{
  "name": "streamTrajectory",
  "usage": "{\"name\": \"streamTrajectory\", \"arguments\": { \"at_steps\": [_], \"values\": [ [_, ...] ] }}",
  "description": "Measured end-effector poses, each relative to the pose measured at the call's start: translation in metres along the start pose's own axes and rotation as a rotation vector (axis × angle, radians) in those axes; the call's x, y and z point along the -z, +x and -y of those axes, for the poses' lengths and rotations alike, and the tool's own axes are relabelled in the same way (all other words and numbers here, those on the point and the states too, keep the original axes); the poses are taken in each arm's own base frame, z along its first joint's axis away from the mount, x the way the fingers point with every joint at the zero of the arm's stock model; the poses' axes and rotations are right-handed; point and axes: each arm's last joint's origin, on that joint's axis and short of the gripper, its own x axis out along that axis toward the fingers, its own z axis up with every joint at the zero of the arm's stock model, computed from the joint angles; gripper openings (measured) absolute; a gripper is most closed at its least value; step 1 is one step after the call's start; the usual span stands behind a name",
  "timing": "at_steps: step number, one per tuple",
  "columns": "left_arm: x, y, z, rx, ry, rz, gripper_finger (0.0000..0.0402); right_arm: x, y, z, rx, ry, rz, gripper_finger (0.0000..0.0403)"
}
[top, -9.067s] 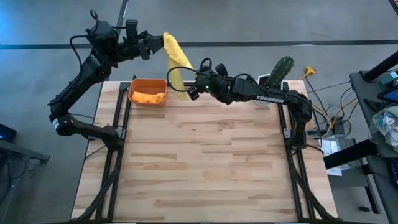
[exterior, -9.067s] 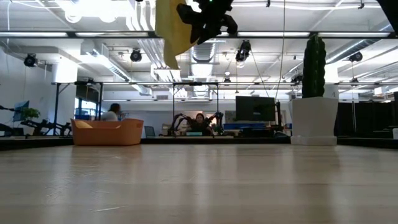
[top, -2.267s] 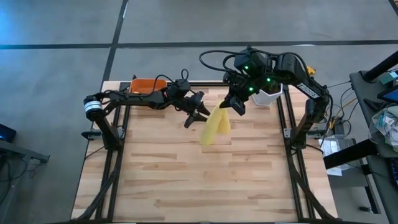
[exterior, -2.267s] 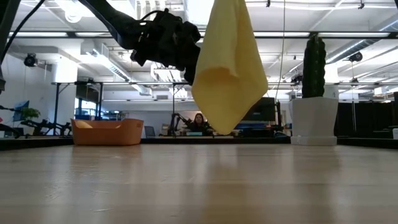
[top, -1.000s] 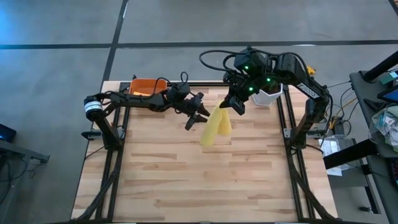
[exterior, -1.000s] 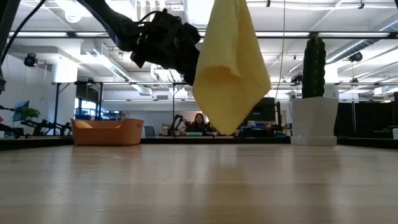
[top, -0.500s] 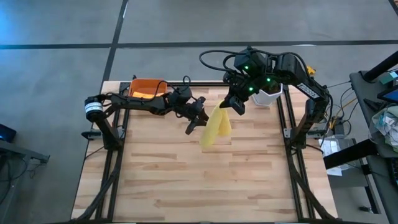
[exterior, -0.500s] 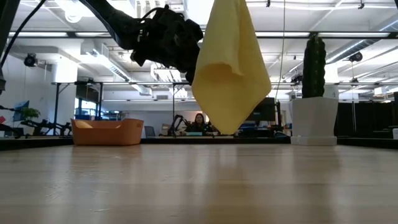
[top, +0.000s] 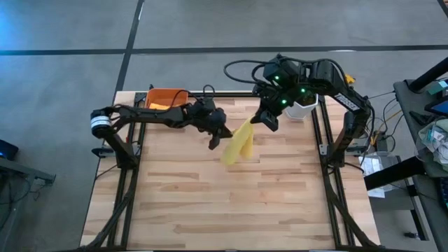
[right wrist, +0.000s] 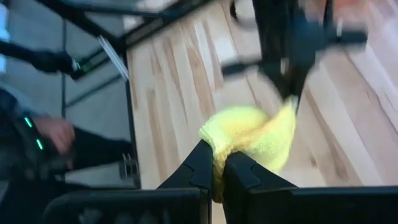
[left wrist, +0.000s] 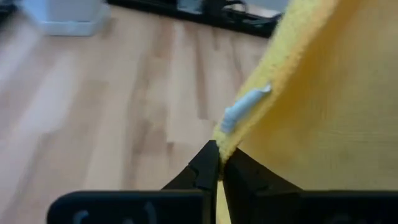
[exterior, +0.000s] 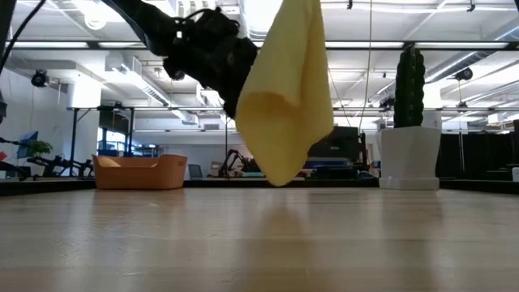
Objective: Roll microfiber towels into tight, uniform cylinder then place into a basket
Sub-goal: Fold the yellow towel
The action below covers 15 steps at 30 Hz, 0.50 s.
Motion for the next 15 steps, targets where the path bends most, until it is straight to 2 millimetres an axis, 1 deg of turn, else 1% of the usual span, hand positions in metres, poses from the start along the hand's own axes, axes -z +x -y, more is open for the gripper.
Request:
{"name": "streamTrajectory", "arguments": {
  "at_steps": [3,7,12,15],
  "values": [
    [-0.005,-0.02,-0.002,-0.072,-0.002,-0.016,0.0,0.008,0.001,0.003,0.023,-0.011,-0.082,0.0009],
    [-0.009,-0.051,-0.001,-0.127,0.005,-0.058,0.0,0.01,0.008,0.007,0.037,-0.035,-0.114,0.0009],
    [-0.009,-0.092,0.011,-0.249,0.029,-0.149,0.0,0.012,0.021,0.013,0.047,-0.05,-0.167,0.0008],
    [-0.011,-0.117,0.019,-0.306,0.027,-0.153,0.0,0.016,0.034,0.02,0.079,-0.067,-0.219,0.0009]
  ]
}}
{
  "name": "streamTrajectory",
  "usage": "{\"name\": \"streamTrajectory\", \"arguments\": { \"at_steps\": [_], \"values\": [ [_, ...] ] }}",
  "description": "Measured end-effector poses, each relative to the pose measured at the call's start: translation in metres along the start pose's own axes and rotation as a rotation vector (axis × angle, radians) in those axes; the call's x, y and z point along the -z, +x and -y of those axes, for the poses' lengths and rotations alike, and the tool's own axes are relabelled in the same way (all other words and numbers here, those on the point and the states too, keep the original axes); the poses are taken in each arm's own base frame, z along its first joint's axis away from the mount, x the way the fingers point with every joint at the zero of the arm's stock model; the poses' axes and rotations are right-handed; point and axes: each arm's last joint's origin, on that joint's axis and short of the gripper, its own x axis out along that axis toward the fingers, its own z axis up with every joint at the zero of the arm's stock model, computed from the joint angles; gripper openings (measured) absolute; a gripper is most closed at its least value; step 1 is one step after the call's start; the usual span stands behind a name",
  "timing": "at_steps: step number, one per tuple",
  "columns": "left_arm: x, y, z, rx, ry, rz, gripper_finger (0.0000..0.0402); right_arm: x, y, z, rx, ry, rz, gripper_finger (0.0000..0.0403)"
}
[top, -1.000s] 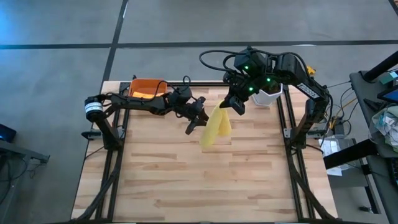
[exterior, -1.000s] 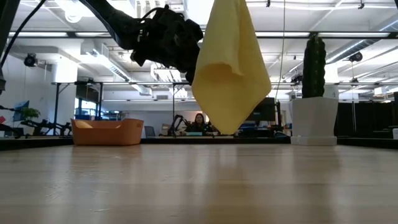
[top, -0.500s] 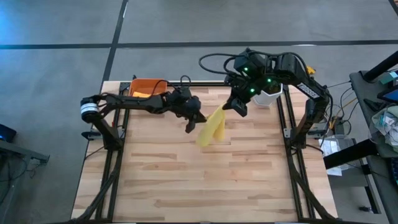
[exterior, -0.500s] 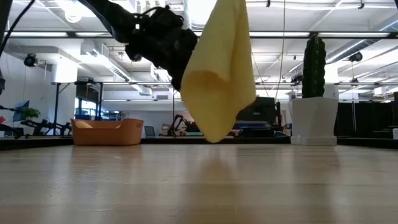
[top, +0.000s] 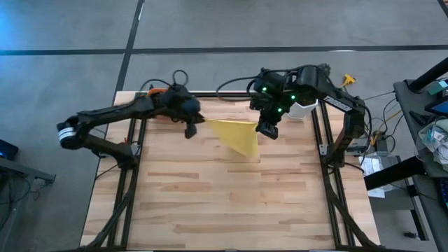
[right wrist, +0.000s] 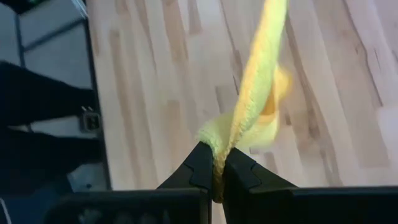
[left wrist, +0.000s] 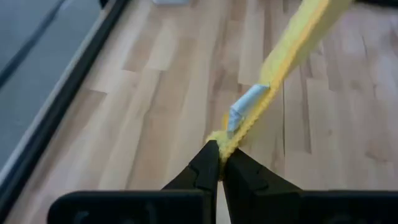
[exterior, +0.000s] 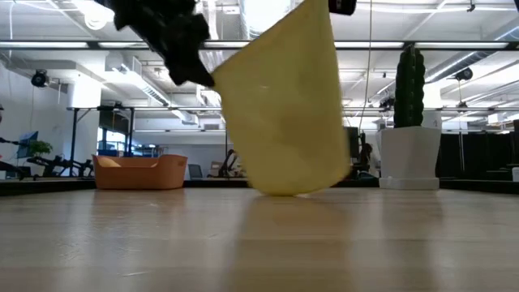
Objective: Roll microfiber towels into tight, uniform cylinder then place into a basket
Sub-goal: Fold the yellow towel
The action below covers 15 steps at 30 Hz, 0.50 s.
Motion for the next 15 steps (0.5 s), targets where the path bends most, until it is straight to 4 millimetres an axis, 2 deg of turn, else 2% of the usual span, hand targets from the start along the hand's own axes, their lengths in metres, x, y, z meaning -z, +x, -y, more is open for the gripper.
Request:
{"name": "streamTrajectory", "arguments": {
  "at_steps": [8,15],
  "values": [
    [0.002,-0.059,0.004,-0.124,-0.016,0.049,0.0,0.006,0.036,0.015,0.019,-0.019,-0.138,0.0009],
    [-0.004,-0.086,0.009,-0.142,-0.039,0.072,0.0,0.01,0.064,0.026,0.023,0.002,-0.196,0.0009]
  ]
}}
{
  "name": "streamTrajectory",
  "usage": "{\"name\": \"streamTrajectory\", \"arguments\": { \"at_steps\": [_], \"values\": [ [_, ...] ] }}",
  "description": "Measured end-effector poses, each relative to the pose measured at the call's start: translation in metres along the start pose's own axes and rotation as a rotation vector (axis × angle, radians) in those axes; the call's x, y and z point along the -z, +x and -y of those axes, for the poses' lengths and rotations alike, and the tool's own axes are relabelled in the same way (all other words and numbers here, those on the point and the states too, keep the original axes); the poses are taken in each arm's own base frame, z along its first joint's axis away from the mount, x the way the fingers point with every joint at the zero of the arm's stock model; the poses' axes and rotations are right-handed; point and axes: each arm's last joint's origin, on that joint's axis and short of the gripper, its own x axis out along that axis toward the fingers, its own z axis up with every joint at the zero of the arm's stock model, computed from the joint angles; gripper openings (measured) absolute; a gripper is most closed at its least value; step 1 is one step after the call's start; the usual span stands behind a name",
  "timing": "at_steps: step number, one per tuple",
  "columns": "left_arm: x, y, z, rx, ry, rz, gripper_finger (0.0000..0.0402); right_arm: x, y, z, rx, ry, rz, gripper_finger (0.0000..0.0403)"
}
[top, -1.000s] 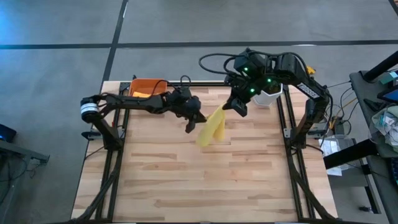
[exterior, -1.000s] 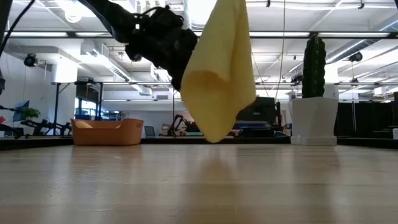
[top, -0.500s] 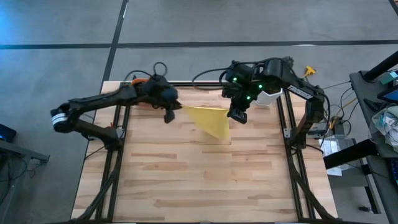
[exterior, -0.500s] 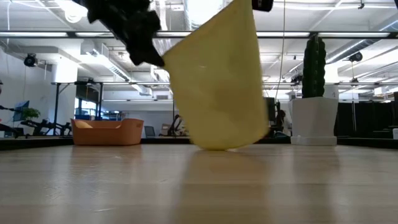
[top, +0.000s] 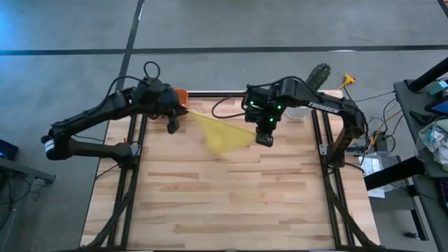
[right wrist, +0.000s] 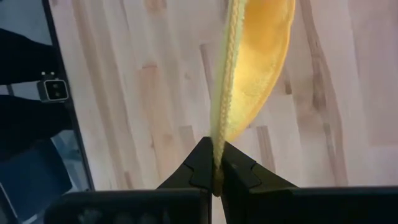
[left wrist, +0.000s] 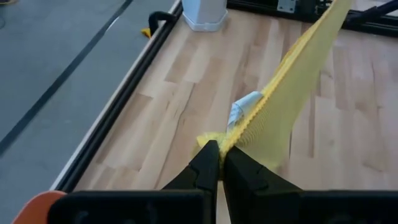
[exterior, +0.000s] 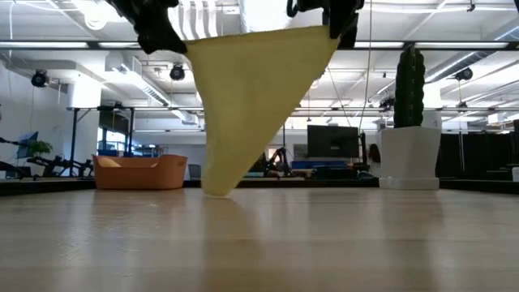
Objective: Roll microfiber towels into tight, uniform cylinder then place into a basket
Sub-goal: Fold the yellow towel
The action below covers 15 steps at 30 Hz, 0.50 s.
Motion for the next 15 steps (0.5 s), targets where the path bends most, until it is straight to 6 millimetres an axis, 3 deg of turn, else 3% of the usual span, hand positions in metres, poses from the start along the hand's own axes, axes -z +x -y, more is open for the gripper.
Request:
{"name": "streamTrajectory", "arguments": {
  "at_steps": [7,11,15],
  "values": [
    [-0.008,-0.007,-0.002,-0.063,0.03,-0.015,0.0,-0.002,0.01,0.005,0.049,0.004,0.011,0.0009],
    [-0.015,0.002,-0.01,-0.196,0.143,-0.061,0.0,-0.003,0.007,0.017,0.385,0.021,0.029,0.0009],
    [-0.038,0.008,-0.022,-0.258,0.157,-0.061,0.0,-0.004,-0.012,0.027,0.744,0.123,0.111,0.0009]
  ]
}}
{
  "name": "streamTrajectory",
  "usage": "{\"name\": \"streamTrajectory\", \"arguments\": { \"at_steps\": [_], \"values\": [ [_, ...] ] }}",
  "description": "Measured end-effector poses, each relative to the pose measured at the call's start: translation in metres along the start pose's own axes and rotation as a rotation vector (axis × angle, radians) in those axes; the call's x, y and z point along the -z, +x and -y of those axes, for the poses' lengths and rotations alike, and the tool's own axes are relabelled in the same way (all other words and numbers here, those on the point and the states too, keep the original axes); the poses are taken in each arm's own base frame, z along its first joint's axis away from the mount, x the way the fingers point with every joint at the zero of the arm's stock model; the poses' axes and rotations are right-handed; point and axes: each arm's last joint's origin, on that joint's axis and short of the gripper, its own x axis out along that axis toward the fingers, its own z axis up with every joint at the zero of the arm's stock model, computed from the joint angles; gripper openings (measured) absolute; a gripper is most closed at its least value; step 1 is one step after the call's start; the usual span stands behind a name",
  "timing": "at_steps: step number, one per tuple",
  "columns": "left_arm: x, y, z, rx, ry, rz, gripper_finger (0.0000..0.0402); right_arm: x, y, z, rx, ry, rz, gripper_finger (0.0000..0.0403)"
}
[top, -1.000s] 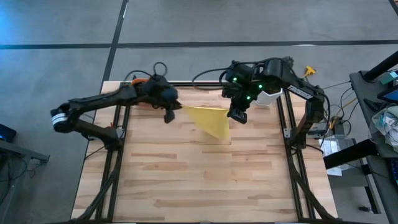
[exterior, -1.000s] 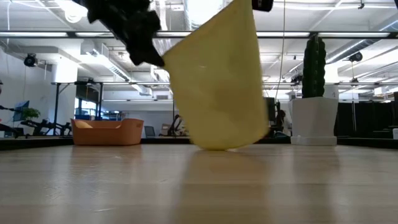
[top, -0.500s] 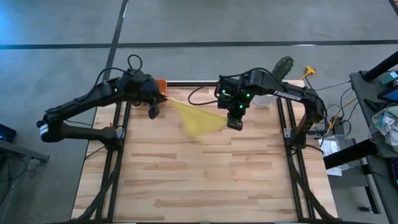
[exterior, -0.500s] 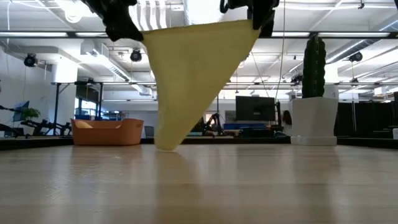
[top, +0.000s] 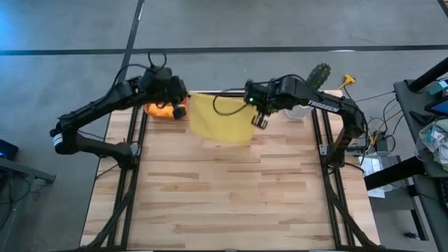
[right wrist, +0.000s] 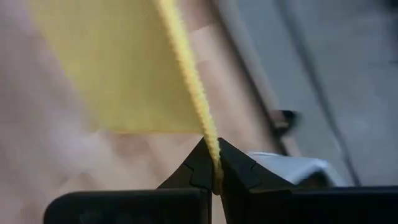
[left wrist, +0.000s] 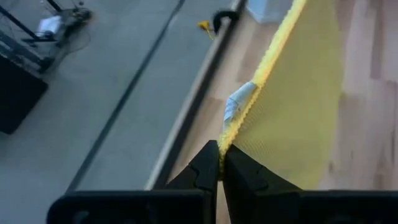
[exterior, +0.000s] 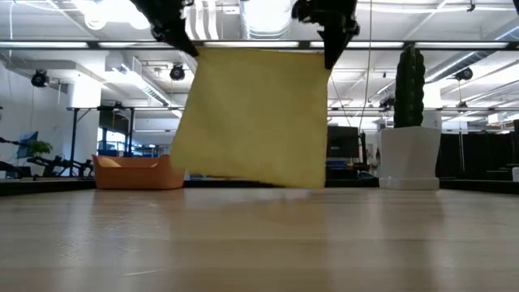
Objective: Roll microfiber towels into tight, uniform cylinder then place into a basket
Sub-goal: Fold the yellow towel
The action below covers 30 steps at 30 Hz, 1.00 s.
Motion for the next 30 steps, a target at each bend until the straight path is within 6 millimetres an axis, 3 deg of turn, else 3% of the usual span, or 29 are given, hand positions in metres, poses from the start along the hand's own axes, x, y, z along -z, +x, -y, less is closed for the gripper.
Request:
{"name": "streamTrajectory", "arguments": {
  "at_steps": [6,9,12,17,21,25,30],
  "values": [
    [-0.026,-0.012,-0.009,0.043,-0.007,-0.017,0.0,0.0,-0.038,0.018,0.045,0.11,0.091,0.0009],
    [-0.02,-0.014,-0.004,0.156,-0.052,-0.07,0.0,0.002,-0.045,0.016,-0.032,0.127,0.081,0.0009],
    [-0.001,-0.01,0.008,0.265,-0.068,-0.183,0.0,0.004,-0.044,0.004,-0.157,0.152,0.041,0.0009],
    [0.04,-0.001,0.036,0.415,-0.095,-0.33,0.0,0.014,-0.03,-0.047,-0.302,0.097,-0.055,0.0009],
    [0.08,0.01,0.069,0.588,-0.239,-0.416,0.0,0.031,-0.006,-0.101,-0.344,-0.054,-0.088,0.0009],
    [0.116,0.016,0.106,0.695,-0.372,-0.51,0.0,0.05,0.019,-0.147,-0.538,-0.106,-0.135,0.0009],
    [0.138,0.011,0.143,0.845,-0.471,-0.57,0.0,0.075,0.038,-0.195,-0.794,-0.078,-0.191,0.0009]
  ]
}}
